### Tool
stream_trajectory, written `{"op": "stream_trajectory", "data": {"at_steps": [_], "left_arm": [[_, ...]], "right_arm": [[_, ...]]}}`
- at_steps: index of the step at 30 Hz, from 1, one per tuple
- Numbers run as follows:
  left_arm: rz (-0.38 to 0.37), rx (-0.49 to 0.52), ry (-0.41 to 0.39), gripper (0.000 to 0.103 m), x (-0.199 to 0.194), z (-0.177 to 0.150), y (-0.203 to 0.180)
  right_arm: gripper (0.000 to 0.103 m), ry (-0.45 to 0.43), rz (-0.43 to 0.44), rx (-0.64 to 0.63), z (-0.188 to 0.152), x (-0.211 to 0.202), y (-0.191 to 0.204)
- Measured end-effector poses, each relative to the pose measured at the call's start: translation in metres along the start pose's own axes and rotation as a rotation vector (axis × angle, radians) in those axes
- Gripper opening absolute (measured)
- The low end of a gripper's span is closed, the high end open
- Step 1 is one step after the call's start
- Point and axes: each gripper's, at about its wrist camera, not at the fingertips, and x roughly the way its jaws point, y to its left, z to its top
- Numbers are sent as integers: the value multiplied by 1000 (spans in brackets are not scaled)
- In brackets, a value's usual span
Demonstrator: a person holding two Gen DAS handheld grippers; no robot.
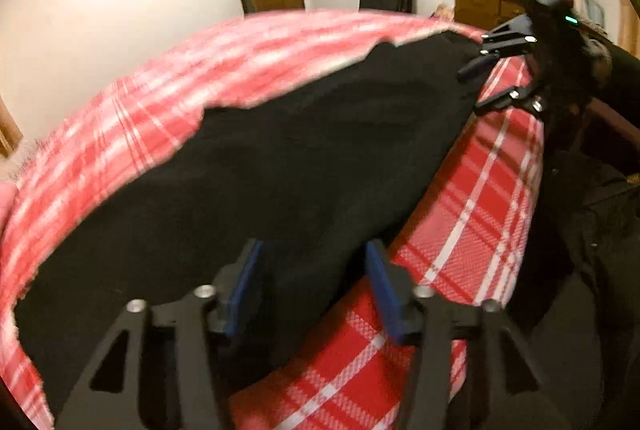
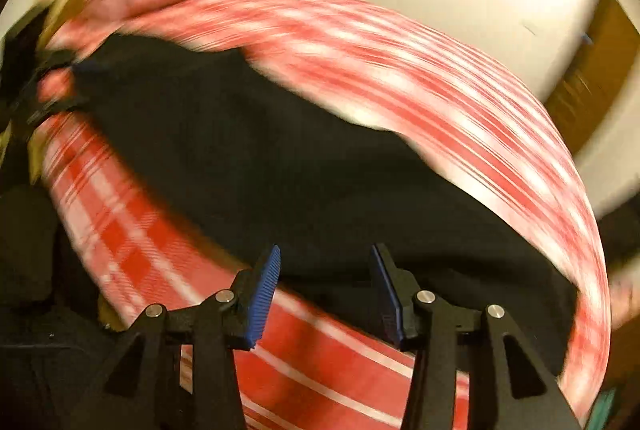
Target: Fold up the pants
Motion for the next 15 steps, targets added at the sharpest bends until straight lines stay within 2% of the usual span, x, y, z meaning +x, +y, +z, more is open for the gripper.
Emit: {"op": "stream_trajectory", "data": {"at_steps": [2,3,4,5,7,10,13,15], "left_arm": [[-1,-9,-26,59,-14,2,3],[7,-16,-49,62,-20,5,3],[12,-25,-66,69,-23,8,5],[12,-37,-71,73,-22,11,6],[18,-29,-62,74,-13,15,5],[54,-27,-13,74,9,16,8],[74,-91,29,74,26,12,22],[60,-136,47,74,32,8,30]], "right_arm": [[48,15,-79,164,-11,-8,-51],[48,22,-117,286,-22,-13,-87],[48,30,-151,430,-36,-19,-126],[48,41,-175,511,-44,-21,-146],[48,80,-238,709,-74,-28,-203],[48,119,-264,825,-100,-28,-239],[48,142,-246,861,-111,-21,-252],[48,166,-235,861,-111,-10,-255]]}}
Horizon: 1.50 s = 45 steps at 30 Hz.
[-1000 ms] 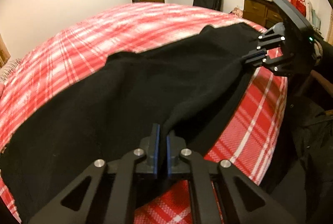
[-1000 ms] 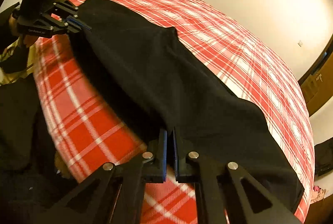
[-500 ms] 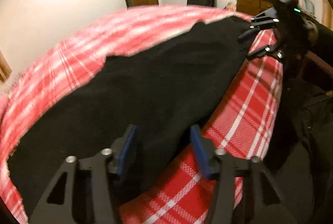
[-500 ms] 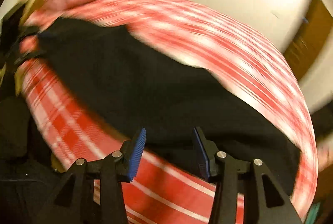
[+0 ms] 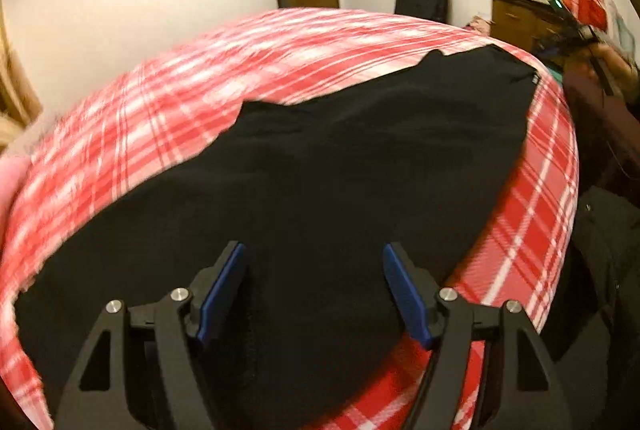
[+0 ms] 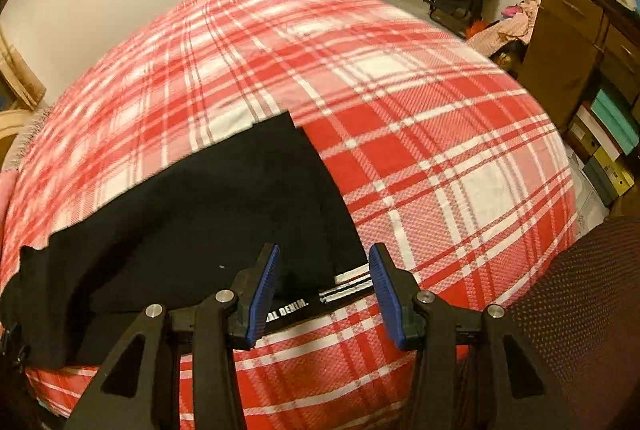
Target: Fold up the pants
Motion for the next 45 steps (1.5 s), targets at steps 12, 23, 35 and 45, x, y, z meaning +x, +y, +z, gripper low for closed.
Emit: {"op": "stream_trajectory", "data": {"at_steps": [12,23,35,45], "left_arm": [[-20,-39,13,75,8,-2,1],[-25,-34,10,76,10,-1,2],[-16,-34,10,77,10,-1,1],[99,-56,-69,79,-31,0,14]], "right_arm": [[8,-9,21,-15,0,8,6],[13,54,-189,-130,0,25,-6],[51,-82,24,-178,25,6,43],[51,-67,-32,-301,17,14,112]]}}
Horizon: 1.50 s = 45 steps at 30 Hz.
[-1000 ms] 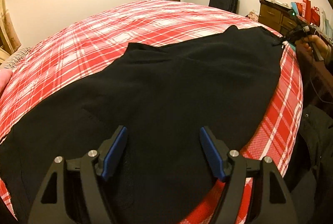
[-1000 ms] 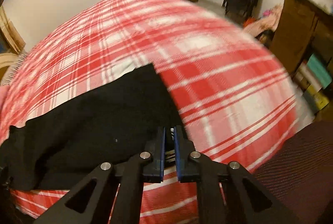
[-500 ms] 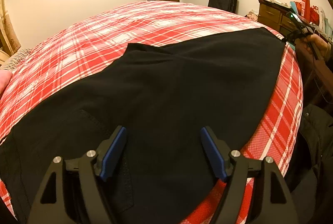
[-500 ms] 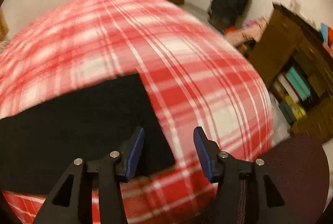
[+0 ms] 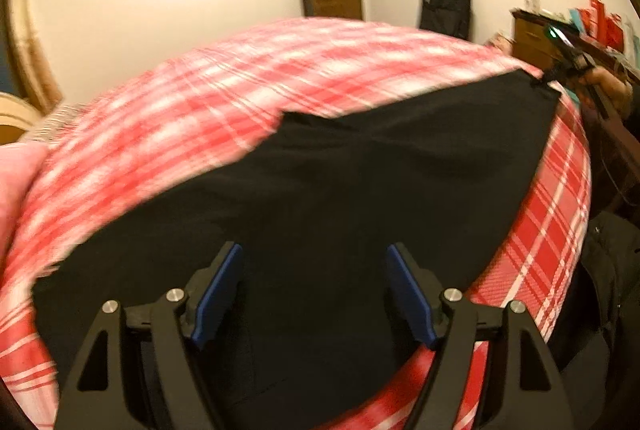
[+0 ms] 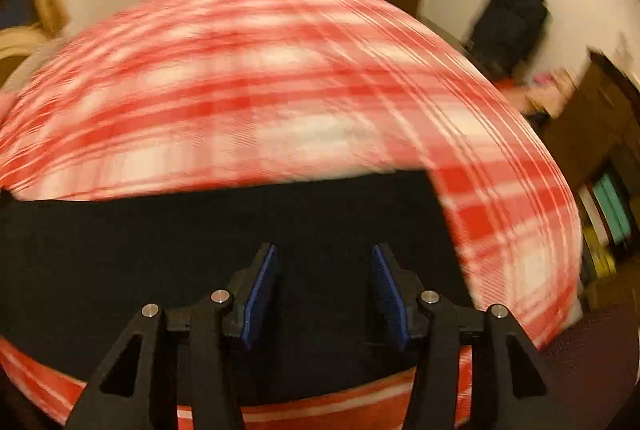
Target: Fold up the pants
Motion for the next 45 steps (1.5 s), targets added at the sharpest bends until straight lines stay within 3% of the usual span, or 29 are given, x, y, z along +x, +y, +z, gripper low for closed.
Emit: {"op": "stream_trajectory", "data": {"at_steps": [2,4,9,12,15,19,21,22,25,28,31,36,40,45], "left_arm": [[48,-35,-30,84,-16,-3,19],[108,-69,-40,88,-27,-9,40],[234,-163,11,88,-31,-33,91],[247,-239,19,88,-29,-48,111],[265,-255,40,88,-20,-58,120],[249,-303,47,94,-13,-67,130],[244,-321,36,97,-11,-69,137],[236,-328,33,98,-9,-69,139],[225,-341,19,99,-7,-70,144],[219,-350,14,99,-4,-69,149],[214,-352,13,100,-2,-69,152],[206,-385,16,103,-1,-73,156],[227,-395,20,103,-1,-73,155],[243,-403,23,103,-2,-73,155]], "right_arm": [[51,-27,99,-56,5,-7,37],[51,-26,271,-142,13,-12,96],[51,7,565,-351,25,-13,251],[51,34,659,-391,32,-4,316],[51,78,750,-369,43,10,365],[47,137,777,-333,53,32,402],[31,189,772,-295,57,50,413],[16,216,778,-285,56,56,416],[1,245,767,-264,56,70,423],[1,185,720,-253,59,63,421],[1,223,697,-241,61,80,425],[5,198,692,-270,60,74,425],[17,154,664,-359,56,51,408],[17,121,622,-501,32,22,385]]}}
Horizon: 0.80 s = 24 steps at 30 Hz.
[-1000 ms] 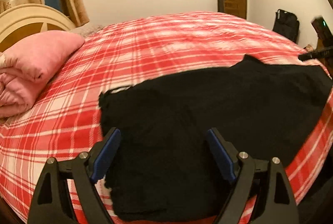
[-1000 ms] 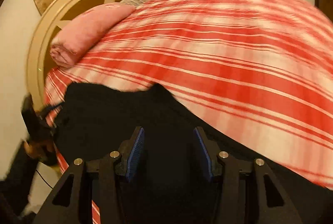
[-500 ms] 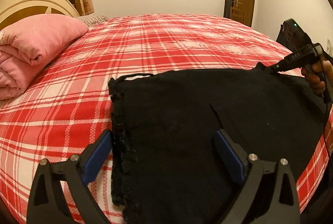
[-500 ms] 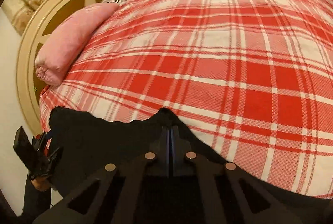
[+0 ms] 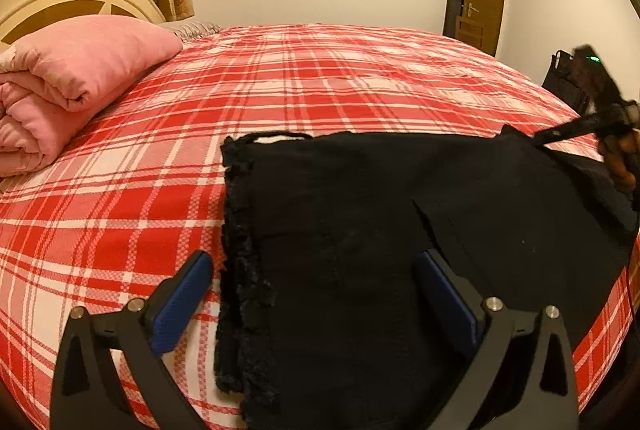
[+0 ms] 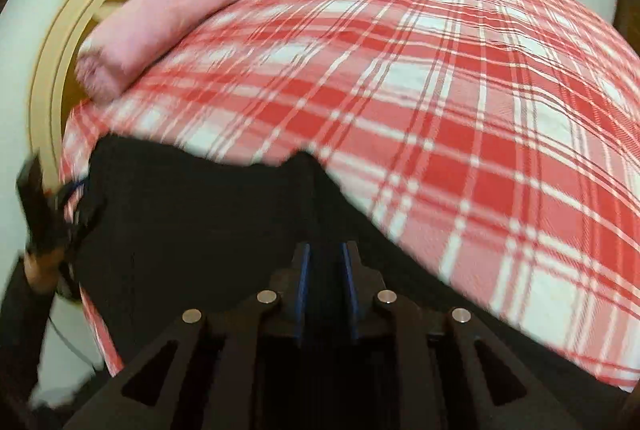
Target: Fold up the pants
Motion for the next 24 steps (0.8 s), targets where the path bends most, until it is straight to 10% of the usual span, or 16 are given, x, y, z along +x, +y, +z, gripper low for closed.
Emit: {"op": "stream_trajectory", "data": {"at_steps": [19,24], "left_arm": [[41,0,14,103,-9,1,-4],[59,9,-118,103,-56,-1,-18]], "right_arm": [[36,2,-245,-219,-98,-36,22],[42,-116,-250,-144,-122,-39,16]]}}
